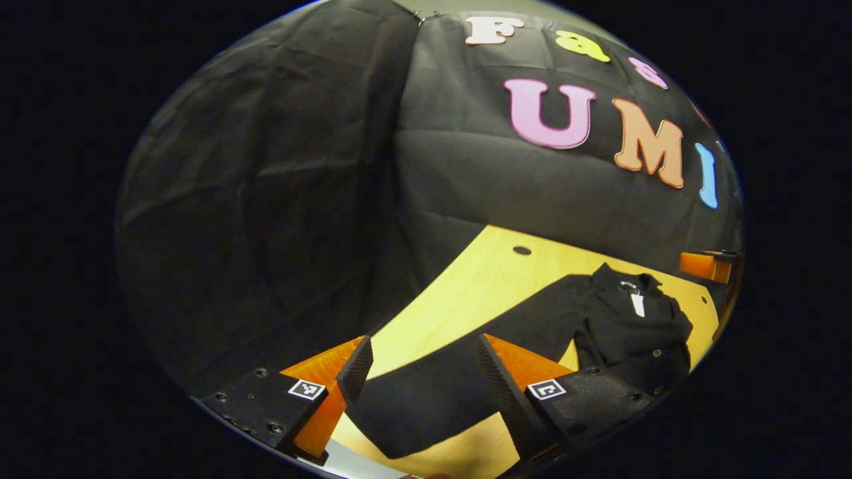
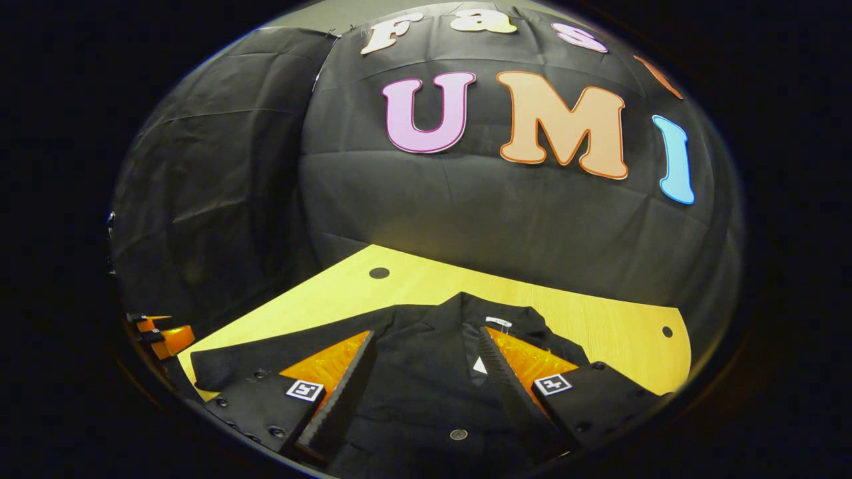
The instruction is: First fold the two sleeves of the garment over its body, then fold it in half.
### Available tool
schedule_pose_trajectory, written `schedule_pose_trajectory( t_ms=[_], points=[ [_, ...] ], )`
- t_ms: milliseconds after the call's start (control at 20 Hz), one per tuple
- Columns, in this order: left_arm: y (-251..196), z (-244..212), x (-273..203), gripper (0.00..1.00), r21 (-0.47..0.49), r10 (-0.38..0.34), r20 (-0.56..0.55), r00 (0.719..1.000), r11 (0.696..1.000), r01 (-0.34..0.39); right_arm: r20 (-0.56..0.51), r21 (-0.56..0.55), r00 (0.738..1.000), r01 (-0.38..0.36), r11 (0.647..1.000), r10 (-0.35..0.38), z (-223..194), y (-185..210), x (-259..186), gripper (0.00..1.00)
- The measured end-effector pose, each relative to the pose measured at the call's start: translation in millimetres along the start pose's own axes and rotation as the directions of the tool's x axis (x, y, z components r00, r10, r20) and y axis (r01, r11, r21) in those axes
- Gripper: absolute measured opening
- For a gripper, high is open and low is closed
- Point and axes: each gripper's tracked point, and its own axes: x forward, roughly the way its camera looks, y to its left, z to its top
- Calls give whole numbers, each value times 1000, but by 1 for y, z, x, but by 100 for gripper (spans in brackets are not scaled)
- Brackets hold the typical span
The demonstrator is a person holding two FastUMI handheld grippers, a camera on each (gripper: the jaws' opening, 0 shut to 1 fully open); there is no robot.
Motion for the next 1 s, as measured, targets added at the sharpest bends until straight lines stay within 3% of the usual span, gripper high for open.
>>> schedule_pose_trajectory(
  t_ms=[300,500,600,850,900,1000],
  points=[
    [13,-62,16,95,21,27,-140,990,999,-24,24,-25,999,45,999,-44,-2,-12,-14,97],
    [7,-101,17,95,-12,36,-257,966,999,-40,32,-42,998,56,998,-55,-2,-19,-23,97],
    [14,-102,24,94,43,43,-225,974,998,-34,18,-46,998,64,997,-63,-5,-24,-27,99],
    [11,-98,25,93,32,34,-189,981,999,-29,33,-45,998,54,998,-52,-1,-22,-33,100],
    [9,-98,26,90,37,11,-184,983,999,-4,35,-46,998,53,998,-52,0,-23,-34,99],
    [-2,-94,25,46,28,-53,-173,983,998,59,21,-46,999,51,998,-50,-4,-22,-37,99]
  ],
)
